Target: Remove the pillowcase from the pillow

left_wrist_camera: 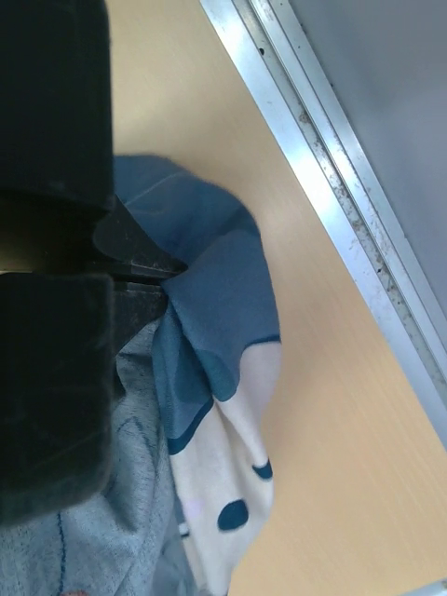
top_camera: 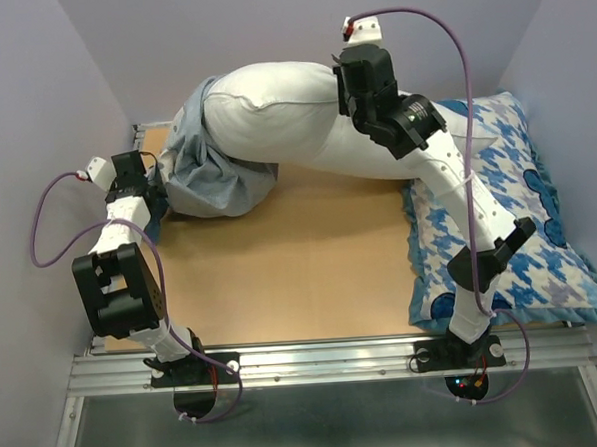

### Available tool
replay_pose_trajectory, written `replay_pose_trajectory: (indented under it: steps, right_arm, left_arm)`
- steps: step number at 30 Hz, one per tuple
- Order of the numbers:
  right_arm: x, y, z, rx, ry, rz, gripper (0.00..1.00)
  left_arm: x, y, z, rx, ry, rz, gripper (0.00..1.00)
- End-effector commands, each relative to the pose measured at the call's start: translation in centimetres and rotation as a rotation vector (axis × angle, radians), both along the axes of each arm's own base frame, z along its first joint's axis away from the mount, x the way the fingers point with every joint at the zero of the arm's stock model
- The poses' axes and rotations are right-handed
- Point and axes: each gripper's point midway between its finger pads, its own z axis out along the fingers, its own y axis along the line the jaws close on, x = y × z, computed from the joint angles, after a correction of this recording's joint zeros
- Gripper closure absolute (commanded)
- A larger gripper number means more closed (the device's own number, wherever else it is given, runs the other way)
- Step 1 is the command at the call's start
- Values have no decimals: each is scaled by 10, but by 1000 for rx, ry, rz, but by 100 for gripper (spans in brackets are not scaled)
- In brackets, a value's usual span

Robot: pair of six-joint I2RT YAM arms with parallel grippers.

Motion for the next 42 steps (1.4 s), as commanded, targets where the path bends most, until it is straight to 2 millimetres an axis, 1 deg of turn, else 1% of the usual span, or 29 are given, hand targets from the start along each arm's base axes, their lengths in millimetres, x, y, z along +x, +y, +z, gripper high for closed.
replay_pose_trajectory:
  steps: [1,4,8,9,12,13,16,18,19,21,22,24,25,26,28,30,34,35,40,42]
  right_arm:
    - [-50,-67,160,289,-399,-126,99]
    - [-59,-78,175,316,-439,-140,99]
    - [-67,-87,189,336,-477,-153,99]
    - [-68,-89,192,339,-484,-156,99]
    - [-74,-89,202,358,-508,-132,99]
    - [-74,-88,203,360,-512,-124,99]
    - [-77,-91,209,363,-532,-126,99]
    - [-77,-91,209,365,-535,-123,99]
    - [-76,-91,209,363,-536,-125,99]
    - [-72,-88,208,359,-538,-124,99]
    - [-73,-88,211,361,-545,-126,99]
    - [-71,-87,212,363,-550,-124,99]
    - [-73,-89,215,369,-558,-129,99]
    - [-73,-91,218,364,-568,-138,99]
    - [-79,-98,226,377,-592,-154,99]
    - [-84,-103,230,378,-602,-162,99]
    - [-97,-115,233,366,-611,-167,99]
    - [-102,-117,237,377,-621,-163,99]
    - [-93,-107,220,351,-581,-135,99]
    - [-93,-106,218,348,-577,-131,99]
  left_arm:
    - [7,9,25,31,-48,18,100]
    - [7,7,23,20,-47,11,100]
    - [6,7,23,20,-54,8,100]
    - [5,8,19,20,-41,8,100]
    - [7,6,19,17,-35,0,100]
    - [8,5,16,10,-31,-7,100]
    - [10,3,15,4,-28,-23,100]
    - [10,2,16,2,-32,-28,100]
    - [11,-2,20,-8,-46,-43,100]
    - [9,-7,18,-18,-57,-58,100]
    - [8,-10,22,-24,-76,-71,100]
    - [4,-15,18,-28,-80,-89,100]
    - [3,-16,20,-26,-87,-92,100]
    - [1,-17,16,-25,-79,-100,100]
    - [5,-18,13,-24,-73,-115,100]
    - [5,-18,10,-28,-59,-117,100]
    - [12,-21,6,-49,-62,-134,100]
    - [13,-22,7,-52,-66,-137,100]
    - [13,-30,11,-67,-92,-162,100]
    - [12,-31,10,-68,-90,-167,100]
